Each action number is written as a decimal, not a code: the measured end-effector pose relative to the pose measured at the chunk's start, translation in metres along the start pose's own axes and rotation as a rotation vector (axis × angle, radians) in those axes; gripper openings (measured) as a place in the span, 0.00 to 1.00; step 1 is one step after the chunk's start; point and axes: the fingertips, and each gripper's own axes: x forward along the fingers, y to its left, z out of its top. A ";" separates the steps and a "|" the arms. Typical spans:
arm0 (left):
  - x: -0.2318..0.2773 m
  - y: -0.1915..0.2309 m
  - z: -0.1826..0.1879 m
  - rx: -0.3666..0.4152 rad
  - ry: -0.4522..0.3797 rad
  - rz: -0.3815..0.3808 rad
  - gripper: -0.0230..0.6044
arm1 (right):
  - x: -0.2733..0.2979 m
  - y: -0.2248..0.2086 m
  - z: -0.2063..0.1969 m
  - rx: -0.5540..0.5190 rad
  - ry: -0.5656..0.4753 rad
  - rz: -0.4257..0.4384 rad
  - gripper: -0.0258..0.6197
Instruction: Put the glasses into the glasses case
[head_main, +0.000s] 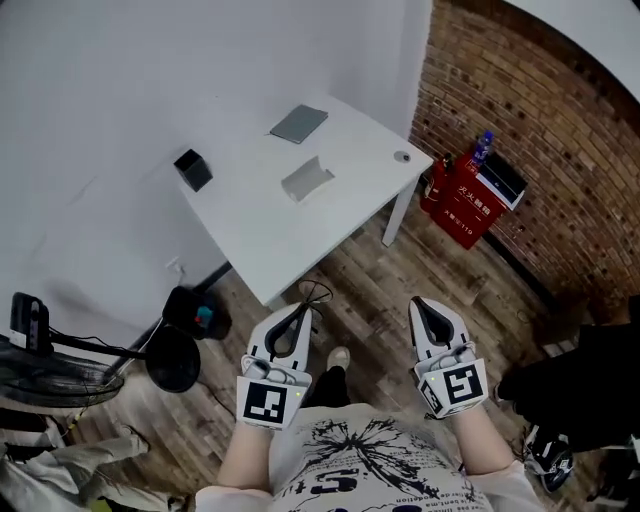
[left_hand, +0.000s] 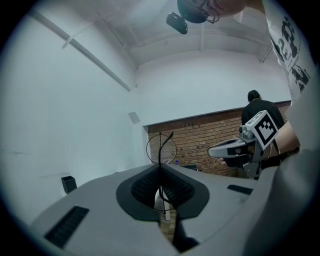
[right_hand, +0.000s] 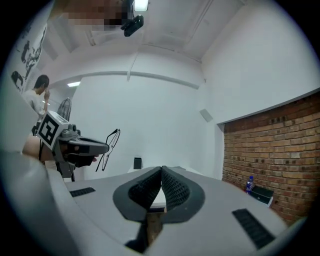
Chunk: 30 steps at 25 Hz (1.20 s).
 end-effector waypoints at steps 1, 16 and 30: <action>0.018 0.017 0.001 0.000 -0.005 -0.002 0.06 | 0.023 -0.007 0.004 0.002 0.004 -0.001 0.06; 0.205 0.158 -0.018 -0.003 0.009 0.012 0.06 | 0.250 -0.096 0.016 -0.026 0.029 0.032 0.06; 0.301 0.225 -0.048 0.078 0.114 0.232 0.06 | 0.407 -0.154 0.003 -0.023 0.050 0.320 0.06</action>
